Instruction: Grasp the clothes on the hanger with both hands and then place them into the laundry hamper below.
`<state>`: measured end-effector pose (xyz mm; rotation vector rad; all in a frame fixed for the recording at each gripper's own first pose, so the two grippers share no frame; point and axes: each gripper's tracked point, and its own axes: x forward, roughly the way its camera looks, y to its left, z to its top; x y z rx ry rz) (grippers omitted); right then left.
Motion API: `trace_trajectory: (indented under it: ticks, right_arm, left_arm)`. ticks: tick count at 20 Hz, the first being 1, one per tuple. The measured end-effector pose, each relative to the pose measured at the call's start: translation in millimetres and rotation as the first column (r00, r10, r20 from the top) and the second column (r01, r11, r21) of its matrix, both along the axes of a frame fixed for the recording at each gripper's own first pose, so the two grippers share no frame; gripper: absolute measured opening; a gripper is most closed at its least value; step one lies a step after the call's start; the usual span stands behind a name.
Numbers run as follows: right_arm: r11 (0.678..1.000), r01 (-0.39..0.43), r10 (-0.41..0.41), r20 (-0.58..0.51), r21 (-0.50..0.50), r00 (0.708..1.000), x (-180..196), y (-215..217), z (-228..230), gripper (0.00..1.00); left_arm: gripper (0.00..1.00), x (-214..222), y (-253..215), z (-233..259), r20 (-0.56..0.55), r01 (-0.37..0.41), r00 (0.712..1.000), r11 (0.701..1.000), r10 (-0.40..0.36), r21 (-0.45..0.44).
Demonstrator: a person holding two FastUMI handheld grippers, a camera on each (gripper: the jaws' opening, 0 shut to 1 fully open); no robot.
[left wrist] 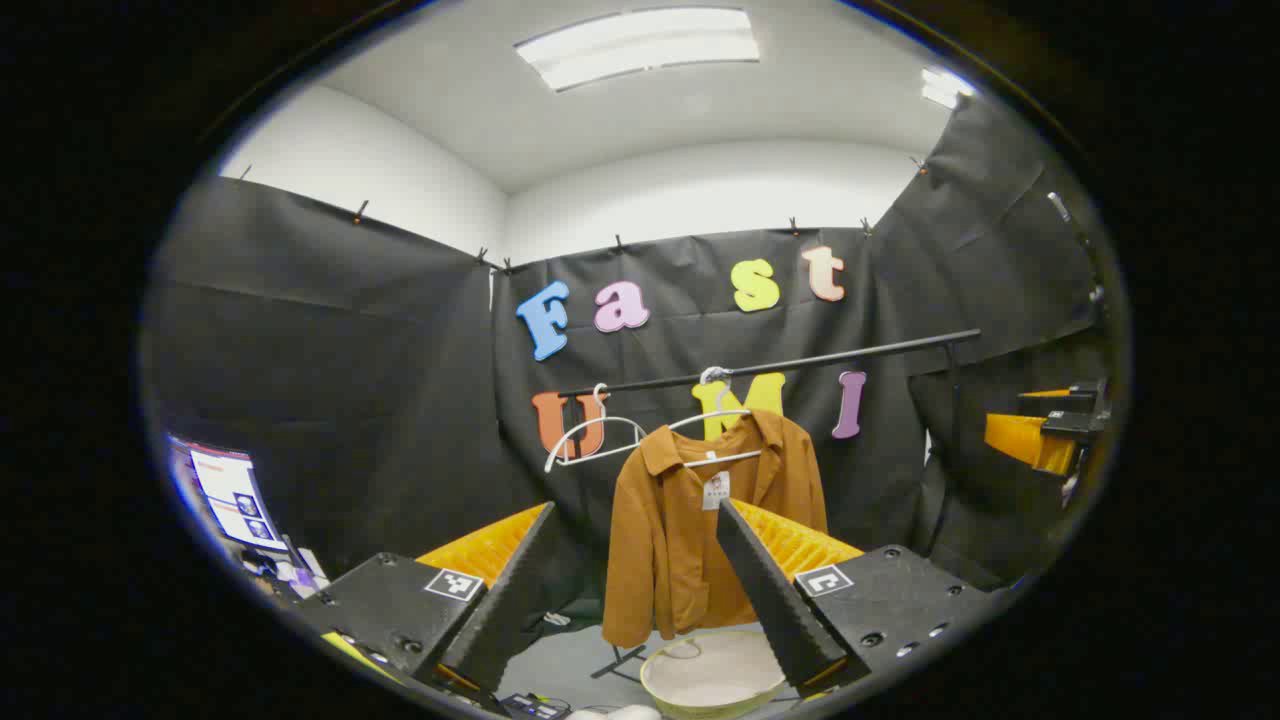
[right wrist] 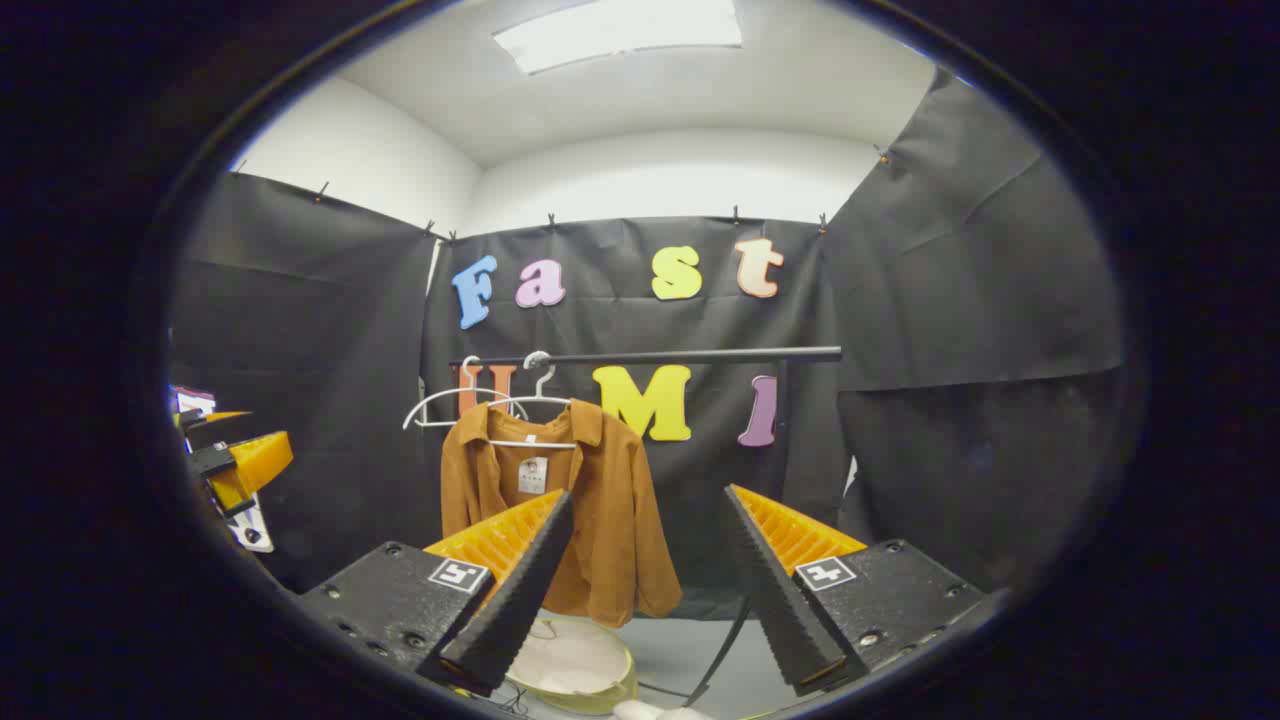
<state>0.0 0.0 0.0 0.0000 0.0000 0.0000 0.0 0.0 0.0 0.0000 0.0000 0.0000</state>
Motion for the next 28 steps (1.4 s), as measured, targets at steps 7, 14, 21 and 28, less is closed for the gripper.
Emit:
trace_trajectory:
  ticks: [7,14,21,28]
  right_arm:
    - [1.000,0.016,-0.016,-0.003,-0.003,1.000,-19.3,14.1,0.5,0.96]
    - [1.000,0.005,-0.005,-0.024,0.002,1.000,-15.7,21.9,-5.9,0.96]
    - [1.000,-0.009,0.010,-0.072,0.006,0.997,21.1,20.6,-32.3,0.96]
    - [0.998,-0.058,0.057,-0.116,-0.002,0.992,130.6,24.0,-73.4,0.97]
  left_arm:
    - [0.99,-3.6,-0.4,-0.5,-0.012,-0.022,1.000,1.000,0.022,-0.022]
    - [0.99,-5.0,2.3,-2.5,-0.029,-0.054,0.998,0.998,0.053,-0.018]
    - [0.99,9.9,-1.3,-19.6,-0.060,-0.047,0.997,0.999,0.047,-0.004]
    - [0.99,102.3,-42.4,-59.3,-0.069,-0.031,0.997,0.999,0.032,0.008]
